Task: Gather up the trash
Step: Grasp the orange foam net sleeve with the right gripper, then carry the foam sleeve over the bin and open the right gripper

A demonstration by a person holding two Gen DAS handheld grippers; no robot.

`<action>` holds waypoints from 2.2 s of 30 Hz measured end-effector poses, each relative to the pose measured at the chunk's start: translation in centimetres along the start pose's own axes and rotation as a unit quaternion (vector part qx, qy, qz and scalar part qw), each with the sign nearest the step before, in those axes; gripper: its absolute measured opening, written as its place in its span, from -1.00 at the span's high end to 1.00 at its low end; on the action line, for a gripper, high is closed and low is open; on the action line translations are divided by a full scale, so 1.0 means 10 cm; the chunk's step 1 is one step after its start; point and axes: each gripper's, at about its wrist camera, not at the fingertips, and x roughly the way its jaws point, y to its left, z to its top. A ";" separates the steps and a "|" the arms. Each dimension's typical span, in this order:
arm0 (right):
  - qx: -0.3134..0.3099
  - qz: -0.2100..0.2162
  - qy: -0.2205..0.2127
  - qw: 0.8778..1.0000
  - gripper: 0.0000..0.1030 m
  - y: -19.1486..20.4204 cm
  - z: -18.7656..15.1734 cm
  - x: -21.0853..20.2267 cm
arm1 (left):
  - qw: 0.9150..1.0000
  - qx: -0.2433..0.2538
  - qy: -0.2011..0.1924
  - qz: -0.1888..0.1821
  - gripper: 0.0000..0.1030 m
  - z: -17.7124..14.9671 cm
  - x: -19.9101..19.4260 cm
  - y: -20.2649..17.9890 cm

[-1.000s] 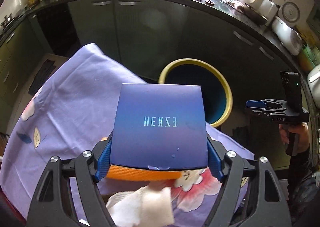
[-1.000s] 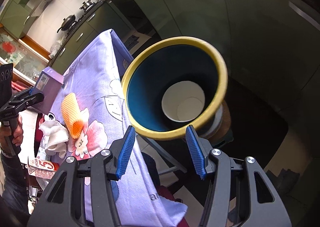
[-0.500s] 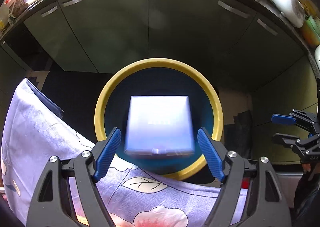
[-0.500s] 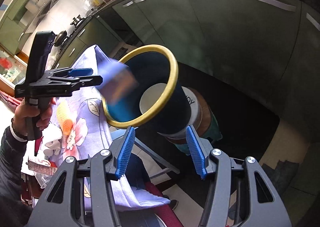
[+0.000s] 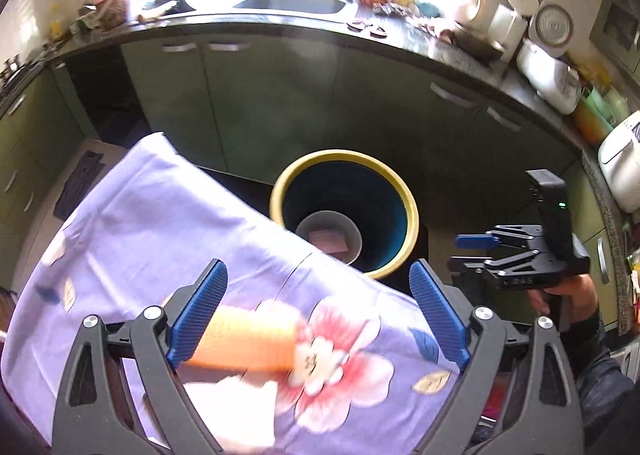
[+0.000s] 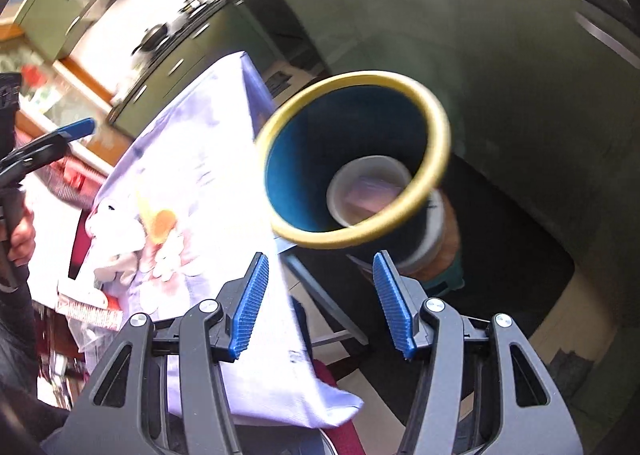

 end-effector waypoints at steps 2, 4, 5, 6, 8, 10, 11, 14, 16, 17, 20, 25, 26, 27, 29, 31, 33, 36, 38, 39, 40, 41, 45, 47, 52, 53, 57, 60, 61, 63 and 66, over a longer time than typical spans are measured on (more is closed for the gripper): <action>-0.026 0.012 0.009 1.000 -0.06 0.20 0.06 0.09 | 1.000 -0.015 -0.011 0.008 -0.72 -0.19 -0.25 0.10; -0.056 0.025 0.018 0.998 -0.06 0.45 0.13 0.20 | 0.999 -0.031 -0.028 0.016 -0.75 -0.40 -0.50 0.21; -0.073 0.029 0.021 0.997 -0.06 0.59 0.17 0.26 | 0.998 -0.040 -0.036 0.020 -0.76 -0.49 -0.59 0.26; -0.090 0.035 0.024 0.995 -0.06 0.73 0.21 0.32 | 0.997 -0.050 -0.044 0.024 -0.77 -0.61 -0.70 0.32; -0.123 0.048 0.032 0.991 -0.06 1.01 0.27 0.45 | 0.995 -0.070 -0.060 0.036 -0.77 -0.83 -0.88 0.44; -0.154 0.057 0.042 0.985 -0.06 1.27 0.31 0.60 | 0.992 -0.089 -0.072 0.047 -0.78 -1.04 -1.03 0.54; -0.171 0.059 0.050 0.982 -0.06 1.40 0.33 0.70 | 0.991 -0.098 -0.078 0.051 -0.78 -1.13 -1.12 0.58; -0.207 0.058 0.068 0.974 -0.09 1.70 0.31 0.96 | 0.985 -0.129 -0.094 0.063 -0.78 -1.40 -1.31 0.73; -0.214 0.059 0.076 0.972 -0.16 1.84 0.34 1.11 | 0.980 -0.149 -0.108 0.073 -0.79 -1.56 -1.44 0.82; -0.219 0.062 0.079 0.971 -0.18 1.88 0.35 1.15 | 0.978 -0.159 -0.114 0.078 -0.79 -1.62 -1.49 0.85; -0.229 0.060 0.082 0.968 -0.30 1.98 0.38 1.29 | 0.970 -0.185 -0.129 0.089 -0.80 -1.82 -1.60 0.95; -0.239 0.046 0.093 0.965 0.11 2.07 0.39 1.50 | 0.961 -0.221 -0.138 0.092 -0.81 -2.07 -1.67 1.10; -0.239 0.044 0.094 0.965 0.19 2.09 0.39 1.53 | 0.960 -0.225 -0.137 0.091 -0.81 -2.10 -1.66 1.12; -0.238 0.040 0.091 0.966 0.36 2.08 0.39 1.54 | 0.960 -0.229 -0.136 0.090 -0.81 -2.13 -1.65 1.13; -0.234 0.040 0.079 0.968 0.70 2.05 0.40 1.49 | 0.958 -0.236 -0.135 0.087 -0.81 -2.17 -1.63 1.17; -0.227 0.048 0.071 0.970 0.75 2.04 0.41 1.41 | 0.958 -0.238 -0.137 0.086 -0.81 -2.20 -1.62 1.18; -0.225 0.051 0.065 0.971 0.76 2.03 0.41 1.33 | 0.957 -0.238 -0.139 0.085 -0.81 -2.21 -1.63 1.19; -0.213 0.061 0.050 0.974 0.76 1.96 0.43 1.16 | 0.958 -0.235 -0.142 0.083 -0.81 -2.19 -1.63 1.17; -0.200 0.059 0.033 0.977 0.76 1.85 0.47 1.01 | 0.959 -0.232 -0.142 0.083 -0.81 -2.19 -1.63 1.16; -0.191 0.056 0.023 0.980 0.76 1.78 0.49 0.92 | 0.959 -0.230 -0.143 0.083 -0.81 -2.18 -1.63 1.15; -0.182 0.052 0.015 0.982 0.76 1.69 0.52 0.84 | 0.959 -0.228 -0.143 0.085 -0.81 -2.18 -1.64 1.14; -0.170 0.045 0.005 0.984 0.76 1.58 0.56 0.76 | 0.960 -0.227 -0.143 0.085 -0.81 -2.17 -1.64 1.13; -0.119 0.002 -0.019 0.993 0.76 1.07 0.67 0.54 | 0.960 -0.226 -0.141 0.083 -0.81 -2.16 -1.63 1.11; -0.098 -0.030 -0.018 0.995 0.76 0.82 0.71 0.53 | 0.960 -0.226 -0.141 0.083 -0.81 -2.15 -1.62 1.10; -0.052 -0.083 -0.006 0.995 0.75 0.29 0.75 0.68 | 0.962 -0.222 -0.135 0.083 -0.82 -2.13 -1.60 1.06; -0.042 -0.086 -0.003 0.995 0.75 0.20 0.76 0.72 | 0.963 -0.219 -0.134 0.083 -0.82 -2.13 -1.59 1.04; -0.009 -0.095 0.002 0.995 0.02 -0.04 0.79 0.86 | 0.966 -0.206 -0.129 0.084 -0.83 -2.11 -1.60 0.94; 0.002 -0.102 -0.004 0.995 -0.11 -0.12 0.80 0.88 | 0.970 -0.197 -0.121 0.080 -0.86 -2.10 -1.58 0.87; 0.003 -0.101 -0.006 0.995 -0.11 -0.12 0.80 0.87 | 0.972 -0.191 -0.116 0.077 -0.86 -2.11 -1.57 0.83; 0.002 -0.094 -0.012 0.995 -0.11 -0.10 0.77 0.82 | 0.975 -0.179 -0.106 0.072 -0.86 -2.11 -1.53 0.76; -0.013 -0.090 -0.018 0.996 -0.11 0.00 0.72 0.74 | 0.983 -0.144 -0.093 0.073 -0.86 -2.10 -1.43 0.56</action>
